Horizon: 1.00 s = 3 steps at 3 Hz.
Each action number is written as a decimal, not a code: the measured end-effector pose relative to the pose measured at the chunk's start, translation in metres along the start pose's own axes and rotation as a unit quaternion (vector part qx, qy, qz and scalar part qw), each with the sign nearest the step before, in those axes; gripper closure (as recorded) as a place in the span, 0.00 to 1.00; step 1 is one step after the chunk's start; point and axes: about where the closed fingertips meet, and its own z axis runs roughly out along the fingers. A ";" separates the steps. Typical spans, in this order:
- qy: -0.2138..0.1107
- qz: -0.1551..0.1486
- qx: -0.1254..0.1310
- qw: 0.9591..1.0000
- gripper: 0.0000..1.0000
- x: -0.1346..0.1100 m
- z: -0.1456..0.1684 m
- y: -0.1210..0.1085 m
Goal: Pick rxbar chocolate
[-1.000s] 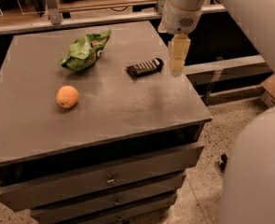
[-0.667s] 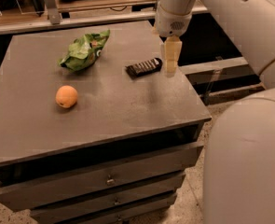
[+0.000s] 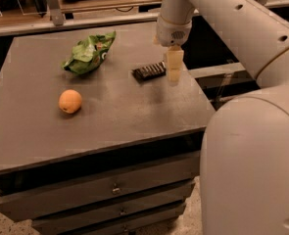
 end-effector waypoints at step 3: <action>0.015 -0.020 -0.033 0.999 0.28 -0.007 0.027 0.005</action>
Offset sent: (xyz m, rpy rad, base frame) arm -0.0212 0.0012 -0.0262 -0.0842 0.1186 0.0526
